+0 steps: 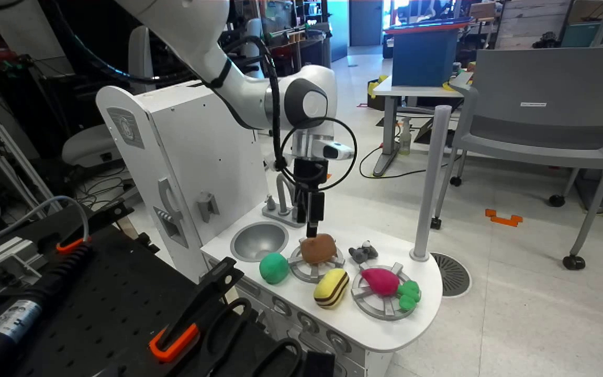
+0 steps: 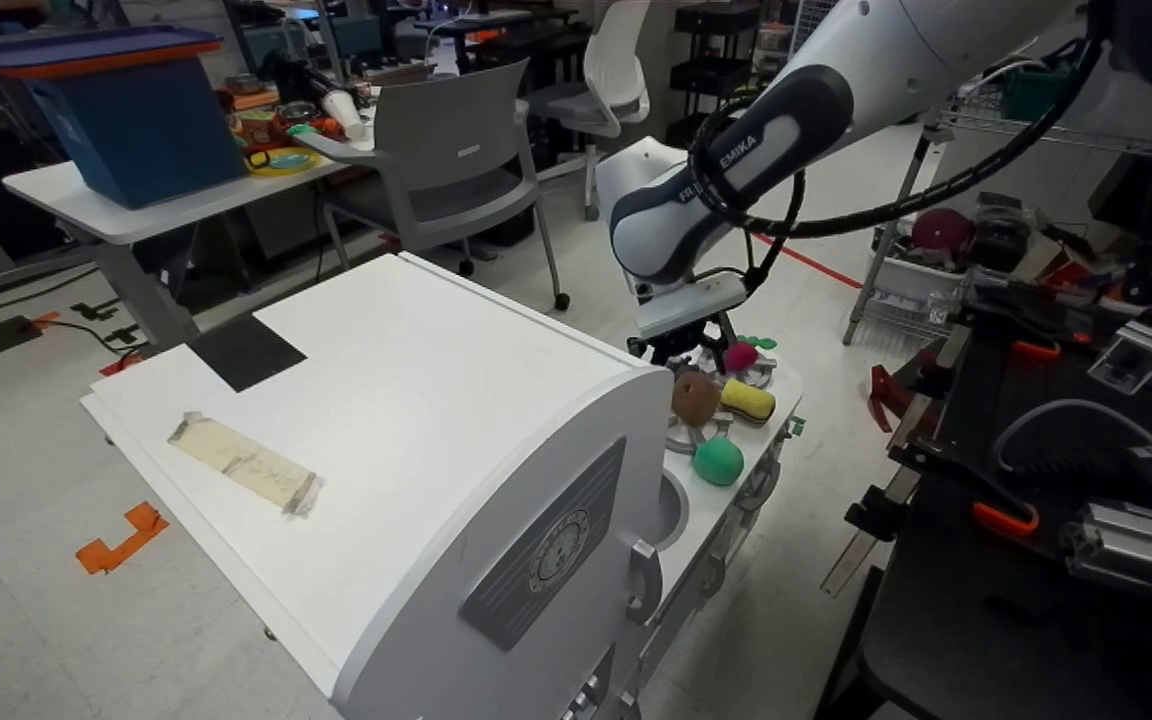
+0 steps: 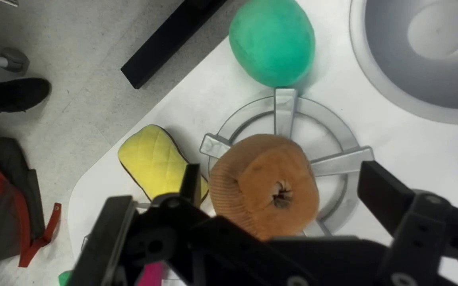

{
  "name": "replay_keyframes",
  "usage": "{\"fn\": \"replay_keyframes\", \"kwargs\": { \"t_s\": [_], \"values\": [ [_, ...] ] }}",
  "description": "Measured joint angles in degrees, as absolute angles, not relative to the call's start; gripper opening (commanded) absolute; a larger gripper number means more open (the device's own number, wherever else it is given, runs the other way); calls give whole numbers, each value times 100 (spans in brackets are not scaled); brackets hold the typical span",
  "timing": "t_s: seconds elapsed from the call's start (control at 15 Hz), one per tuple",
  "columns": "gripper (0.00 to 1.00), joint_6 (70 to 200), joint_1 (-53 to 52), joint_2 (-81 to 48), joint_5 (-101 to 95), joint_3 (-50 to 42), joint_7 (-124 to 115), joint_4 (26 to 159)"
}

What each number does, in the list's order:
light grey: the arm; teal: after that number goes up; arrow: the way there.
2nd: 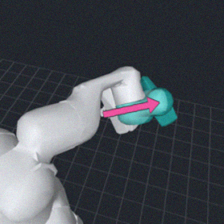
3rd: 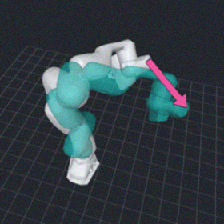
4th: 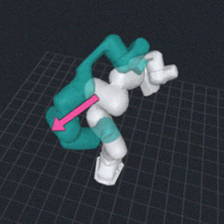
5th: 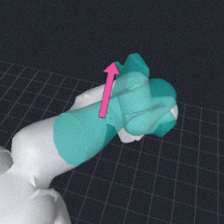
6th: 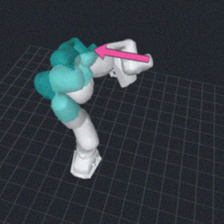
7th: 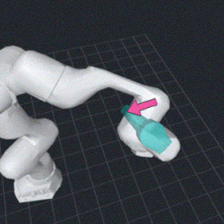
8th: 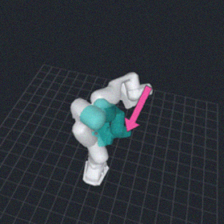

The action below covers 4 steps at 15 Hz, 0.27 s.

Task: Remove the plushy from the sink and put it on the silver thing

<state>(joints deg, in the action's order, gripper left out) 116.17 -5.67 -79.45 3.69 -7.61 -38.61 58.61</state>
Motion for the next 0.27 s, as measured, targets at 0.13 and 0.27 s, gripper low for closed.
{"fn": "replay_keyframes", "kwargs": {
  "t_s": [0.13, 0.27],
  "values": [
    [100, 11743, -567, -7482, 370, -644, -3380, 6368],
    [100, 11812, -580, -7121, 370, -574, -3135, 6752]
  ]
}}
